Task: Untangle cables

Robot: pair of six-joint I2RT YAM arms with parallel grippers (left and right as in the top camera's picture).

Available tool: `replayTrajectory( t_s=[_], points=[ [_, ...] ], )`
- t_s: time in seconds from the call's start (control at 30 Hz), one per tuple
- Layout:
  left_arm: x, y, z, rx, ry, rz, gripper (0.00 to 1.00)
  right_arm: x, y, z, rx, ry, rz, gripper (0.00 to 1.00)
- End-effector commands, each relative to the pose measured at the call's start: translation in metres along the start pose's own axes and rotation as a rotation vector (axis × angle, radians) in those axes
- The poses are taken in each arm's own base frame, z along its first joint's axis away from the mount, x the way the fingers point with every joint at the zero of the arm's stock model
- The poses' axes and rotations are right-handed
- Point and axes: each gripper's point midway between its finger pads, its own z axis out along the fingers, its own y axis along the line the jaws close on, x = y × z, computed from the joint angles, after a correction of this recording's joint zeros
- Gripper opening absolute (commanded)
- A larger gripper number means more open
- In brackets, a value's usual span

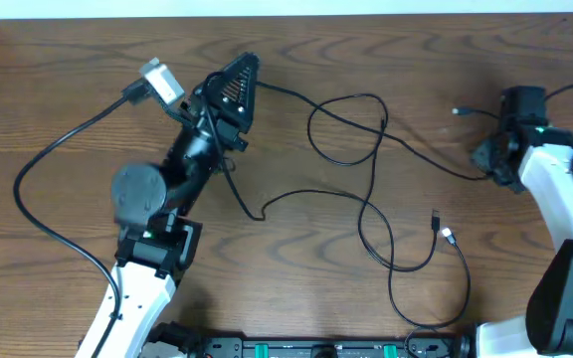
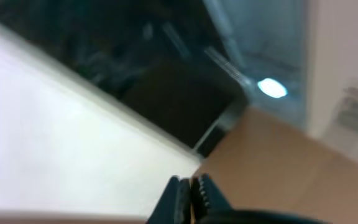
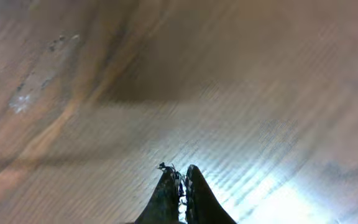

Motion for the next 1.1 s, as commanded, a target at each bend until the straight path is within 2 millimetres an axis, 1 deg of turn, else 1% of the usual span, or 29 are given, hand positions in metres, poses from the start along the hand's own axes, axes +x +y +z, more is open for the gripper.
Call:
replayTrajectory(
  t_s=[0.0, 0.07, 0.13, 0.23, 0.33, 0.4, 0.47, 0.53, 0.57, 0.63, 0.73, 0.8, 0.83, 0.9, 0.97, 1.0, 1.07],
  points=[
    [0.009, 0.032, -0.004, -0.138, 0.057, 0.002, 0.08, 0.010, 0.029, -0.009, -0.247, 0.099, -0.178, 0.01],
    [0.024, 0.052, -0.008, -0.214, 0.116, 0.012, 0.08, 0.014, 0.042, -0.022, -0.342, 0.110, -0.230, 0.01],
    [0.038, 0.072, -0.013, -0.292, 0.172, 0.026, 0.08, 0.017, 0.054, -0.038, -0.426, 0.107, -0.266, 0.01],
    [0.054, 0.104, -0.024, -0.422, 0.230, 0.029, 0.08, 0.031, 0.076, -0.079, -0.609, 0.107, -0.354, 0.01],
    [0.070, 0.136, -0.038, -0.556, 0.279, 0.005, 0.08, 0.056, 0.097, -0.128, -0.808, 0.110, -0.496, 0.01],
    [0.082, 0.150, -0.045, -0.615, 0.319, -0.011, 0.08, 0.073, 0.103, -0.147, -0.855, 0.111, -0.560, 0.01],
    [0.094, 0.165, -0.053, -0.669, 0.365, -0.030, 0.08, 0.096, 0.108, -0.162, -0.872, 0.131, -0.634, 0.01],
    [0.107, 0.179, -0.062, -0.726, 0.411, -0.049, 0.08, 0.120, 0.112, -0.169, -0.882, 0.173, -0.702, 0.01],
    [0.120, 0.193, -0.073, -0.788, 0.456, -0.066, 0.09, 0.149, 0.117, -0.173, -0.889, 0.223, -0.783, 0.01],
    [0.129, 0.209, -0.086, -0.866, 0.489, -0.074, 0.09, 0.177, 0.124, -0.178, -0.907, 0.259, -0.865, 0.01],
    [0.143, 0.230, -0.109, -0.989, 0.541, -0.081, 0.09, 0.208, 0.137, -0.180, -0.911, 0.263, -0.978, 0.02],
    [0.153, 0.241, -0.124, -1.056, 0.585, -0.092, 0.09, 0.229, 0.146, -0.176, -0.880, 0.246, -1.054, 0.08],
    [0.157, 0.244, -0.129, -1.076, 0.602, -0.098, 0.11, 0.238, 0.148, -0.175, -0.870, 0.250, -1.082, 0.10],
    [0.163, 0.248, -0.137, -1.107, 0.629, -0.107, 0.15, 0.254, 0.148, -0.173, -0.854, 0.265, -1.134, 0.12],
    [0.167, 0.252, -0.143, -1.130, 0.650, -0.114, 0.17, 0.268, 0.144, -0.169, -0.837, 0.279, -1.213, 0.12],
    [0.168, 0.254, -0.146, -1.145, 0.656, -0.113, 0.17, 0.275, 0.140, -0.167, -0.831, 0.288, -1.264, 0.12],
    [0.167, 0.257, -0.150, -1.170, 0.654, -0.103, 0.17, 0.287, 0.125, -0.165, -0.807, 0.325, -1.369, 0.10]
  ],
)
